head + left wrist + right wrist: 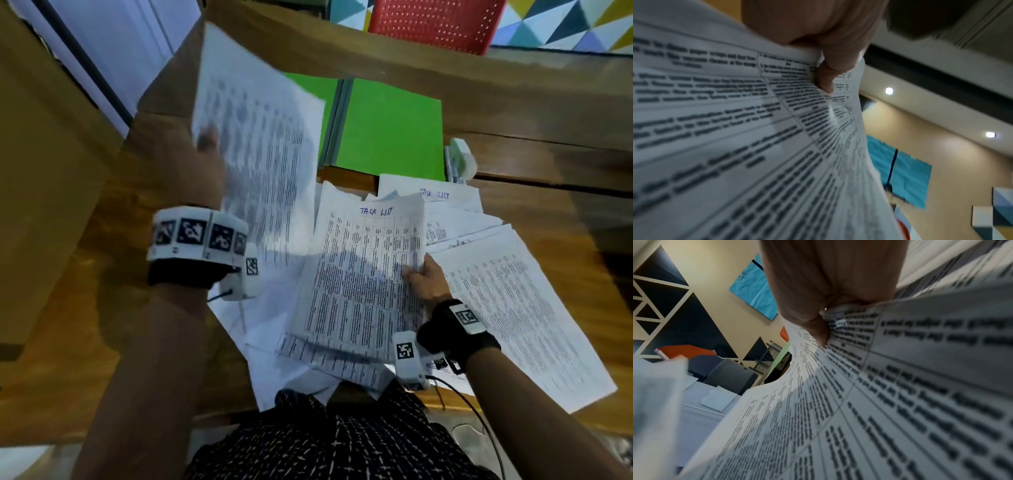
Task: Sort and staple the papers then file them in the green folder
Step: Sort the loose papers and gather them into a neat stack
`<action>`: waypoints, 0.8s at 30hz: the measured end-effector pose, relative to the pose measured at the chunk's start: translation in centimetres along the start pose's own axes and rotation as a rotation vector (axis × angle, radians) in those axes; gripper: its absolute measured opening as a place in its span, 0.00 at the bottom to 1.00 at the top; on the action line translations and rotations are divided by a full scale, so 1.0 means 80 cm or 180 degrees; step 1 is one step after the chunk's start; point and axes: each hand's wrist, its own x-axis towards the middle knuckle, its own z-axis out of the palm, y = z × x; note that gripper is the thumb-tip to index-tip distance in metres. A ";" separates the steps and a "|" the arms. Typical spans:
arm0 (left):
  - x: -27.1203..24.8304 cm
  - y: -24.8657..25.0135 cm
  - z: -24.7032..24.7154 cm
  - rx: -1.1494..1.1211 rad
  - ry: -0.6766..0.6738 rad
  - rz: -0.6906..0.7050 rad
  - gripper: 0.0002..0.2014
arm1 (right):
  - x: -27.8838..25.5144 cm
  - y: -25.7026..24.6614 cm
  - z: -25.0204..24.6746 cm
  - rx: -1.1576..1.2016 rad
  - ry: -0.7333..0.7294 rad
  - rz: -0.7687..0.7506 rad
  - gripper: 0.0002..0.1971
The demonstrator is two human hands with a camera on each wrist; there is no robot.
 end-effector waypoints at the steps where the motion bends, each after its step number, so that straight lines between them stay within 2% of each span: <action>1: 0.009 0.006 -0.007 -0.0166 0.0164 0.0115 0.25 | -0.001 -0.001 -0.001 0.0036 -0.0016 -0.0045 0.18; 3: 0.018 0.016 -0.016 -0.0415 0.0410 0.0046 0.26 | 0.000 -0.003 -0.003 0.0113 -0.0041 -0.0118 0.20; 4: 0.018 0.019 -0.018 -0.0497 0.0369 -0.0026 0.27 | 0.002 -0.004 -0.004 0.0154 -0.0055 -0.0157 0.21; 7: -0.004 0.017 -0.001 -0.0101 -0.0036 -0.0031 0.29 | 0.003 -0.009 -0.005 0.0258 -0.0178 -0.0114 0.25; 9: -0.036 0.007 0.035 -0.0017 -0.0508 -0.0398 0.23 | 0.009 -0.006 -0.003 0.0319 -0.0267 -0.0007 0.28; 10: -0.053 -0.003 0.056 -0.0061 -0.0750 -0.0577 0.20 | 0.011 -0.005 -0.004 0.0318 -0.0247 -0.0002 0.24; 12: -0.089 -0.017 0.087 0.0064 -0.1155 -0.0893 0.19 | 0.009 -0.014 -0.011 -0.0039 -0.0032 -0.0191 0.10; 13: -0.101 -0.029 0.100 0.0191 -0.1355 -0.0998 0.20 | 0.009 -0.015 -0.017 -0.0264 0.0107 -0.0292 0.11; 15: -0.124 -0.044 0.117 0.0490 -0.1632 -0.1017 0.22 | 0.013 -0.015 -0.033 -0.0747 0.0402 -0.0495 0.20; 17: -0.137 -0.054 0.130 0.0665 -0.1678 -0.1002 0.24 | 0.012 -0.012 -0.046 -0.1751 0.0481 -0.0426 0.30; 19: -0.148 -0.051 0.134 0.0680 -0.1659 -0.1026 0.26 | 0.008 0.000 -0.051 -0.2460 -0.0011 -0.0003 0.43; 21: -0.157 -0.047 0.139 0.0462 -0.1675 -0.1100 0.29 | 0.006 0.014 -0.050 -0.2634 -0.0518 0.0031 0.52; 24: -0.169 -0.041 0.141 0.0334 -0.1886 -0.1256 0.32 | 0.007 0.026 -0.045 -0.2627 -0.0667 -0.0059 0.54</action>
